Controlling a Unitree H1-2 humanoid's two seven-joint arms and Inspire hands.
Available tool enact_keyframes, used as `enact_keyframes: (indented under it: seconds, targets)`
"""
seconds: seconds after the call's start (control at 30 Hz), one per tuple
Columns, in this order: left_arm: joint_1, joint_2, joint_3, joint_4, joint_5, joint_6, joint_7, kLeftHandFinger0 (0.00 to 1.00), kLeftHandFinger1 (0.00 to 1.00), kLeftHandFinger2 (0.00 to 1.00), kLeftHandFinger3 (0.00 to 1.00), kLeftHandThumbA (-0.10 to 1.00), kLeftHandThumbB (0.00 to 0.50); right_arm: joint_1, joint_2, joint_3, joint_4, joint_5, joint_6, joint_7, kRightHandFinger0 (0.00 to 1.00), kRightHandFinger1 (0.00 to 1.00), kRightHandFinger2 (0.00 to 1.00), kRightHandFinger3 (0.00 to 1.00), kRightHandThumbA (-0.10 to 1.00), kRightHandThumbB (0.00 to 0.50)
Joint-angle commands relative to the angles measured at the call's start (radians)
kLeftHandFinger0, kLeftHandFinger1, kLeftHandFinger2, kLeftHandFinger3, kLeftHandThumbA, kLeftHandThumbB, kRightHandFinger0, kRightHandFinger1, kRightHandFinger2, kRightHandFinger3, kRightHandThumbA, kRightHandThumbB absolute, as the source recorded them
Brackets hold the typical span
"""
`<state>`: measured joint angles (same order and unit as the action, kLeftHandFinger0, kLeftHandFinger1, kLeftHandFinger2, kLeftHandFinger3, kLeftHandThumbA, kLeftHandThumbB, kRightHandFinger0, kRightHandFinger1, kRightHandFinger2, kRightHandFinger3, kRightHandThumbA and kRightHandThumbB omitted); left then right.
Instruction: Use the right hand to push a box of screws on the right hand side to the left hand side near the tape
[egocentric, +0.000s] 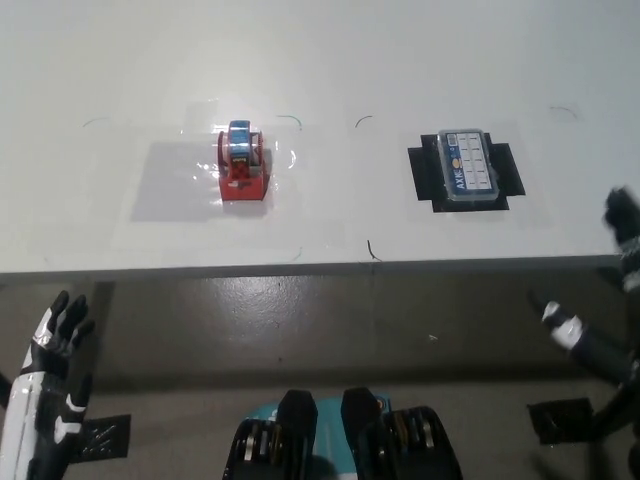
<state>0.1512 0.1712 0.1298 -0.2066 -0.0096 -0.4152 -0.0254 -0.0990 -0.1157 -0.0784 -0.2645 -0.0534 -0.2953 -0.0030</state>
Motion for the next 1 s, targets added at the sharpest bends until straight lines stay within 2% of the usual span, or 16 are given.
enact_keyframes:
  seconds: [0.0,0.07,0.17,0.23,0.27,0.33,0.4,0.5,0.6,0.67,0.73,0.83,0.9,0.97]
  targets:
    - [0.005,0.008,0.007,-0.048,-0.004,-0.055,-0.002,1.0,1.0,1.0,1.0,0.82,0.111,-0.129,-0.053,-0.049,0.017,0.039,0.028,-0.01,1.0,1.0,1.0,1.0,0.83,0.033]
    - [0.013,0.011,0.008,-0.052,-0.018,-0.055,-0.008,1.0,1.0,1.0,1.0,0.83,0.107,-0.169,-0.067,-0.058,0.057,0.047,0.038,-0.005,1.0,1.0,1.0,1.0,0.85,0.026]
    - [0.012,0.013,0.01,-0.056,-0.029,-0.055,-0.014,1.0,1.0,1.0,1.0,0.86,0.128,-0.257,-0.078,-0.073,0.165,0.079,0.038,-0.006,1.0,1.0,1.0,1.0,0.91,0.071]
    - [0.011,0.013,0.009,-0.058,-0.033,-0.055,-0.015,1.0,1.0,1.0,1.0,0.88,0.141,-0.3,-0.087,-0.076,0.228,0.074,0.015,-0.008,1.0,1.0,1.0,1.0,0.91,0.062]
    - [0.005,0.013,0.009,-0.061,-0.032,-0.055,-0.015,1.0,1.0,1.0,1.0,0.9,0.138,-0.352,-0.095,-0.076,0.296,0.063,0.0,-0.011,1.0,1.0,1.0,1.0,0.94,0.106]
    - [0.002,0.013,0.007,-0.065,-0.03,-0.055,-0.016,1.0,1.0,1.0,1.0,0.9,0.131,-0.409,-0.104,-0.074,0.371,0.051,-0.017,-0.013,1.0,1.0,1.0,1.0,0.94,0.117]
    - [-0.004,0.01,0.001,-0.064,-0.04,-0.055,-0.021,1.0,1.0,1.0,1.0,0.9,0.141,-0.472,-0.106,-0.071,0.44,0.043,0.001,-0.02,1.0,1.0,1.0,1.0,0.92,0.104]
    - [-0.017,0.012,-0.008,-0.069,-0.033,-0.055,-0.028,1.0,1.0,1.0,1.0,0.95,0.121,-0.583,-0.114,-0.072,0.59,0.04,0.012,-0.03,1.0,1.0,1.0,1.0,0.91,0.116]
    - [-0.024,0.018,-0.015,-0.072,-0.025,-0.055,-0.033,1.0,1.0,1.0,1.0,0.97,0.117,-0.658,-0.12,-0.069,0.715,0.032,-0.014,-0.039,1.0,1.0,1.0,1.0,0.9,0.105]
    - [-0.03,0.023,-0.016,-0.067,-0.036,-0.055,-0.037,1.0,1.0,1.0,1.0,0.97,0.12,-0.727,-0.124,-0.062,0.843,0.029,-0.036,-0.042,1.0,1.0,1.0,1.0,0.92,0.109]
    - [-0.036,0.026,-0.017,-0.065,-0.046,-0.055,-0.042,1.0,1.0,1.0,1.0,0.95,0.124,-0.777,-0.123,-0.06,0.937,0.033,-0.048,-0.042,1.0,1.0,1.0,1.0,0.96,0.136]
    - [-0.043,0.027,-0.02,-0.067,-0.059,-0.053,-0.048,1.0,1.0,1.0,1.0,0.94,0.144,-0.87,-0.124,-0.06,1.128,0.038,-0.087,-0.052,1.0,1.0,1.0,1.0,0.97,0.128]
    - [-0.046,0.02,-0.02,-0.071,-0.054,-0.054,-0.046,1.0,1.0,1.0,1.0,0.94,0.146,-0.934,-0.121,-0.08,1.241,0.075,-0.09,-0.037,1.0,1.0,1.0,1.0,0.97,0.142]
    - [-0.044,0.019,-0.023,-0.069,-0.059,-0.052,-0.05,1.0,1.0,1.0,1.0,0.94,0.142,-0.983,-0.12,-0.093,1.338,0.095,-0.094,-0.033,1.0,1.0,1.0,1.0,0.95,0.12]
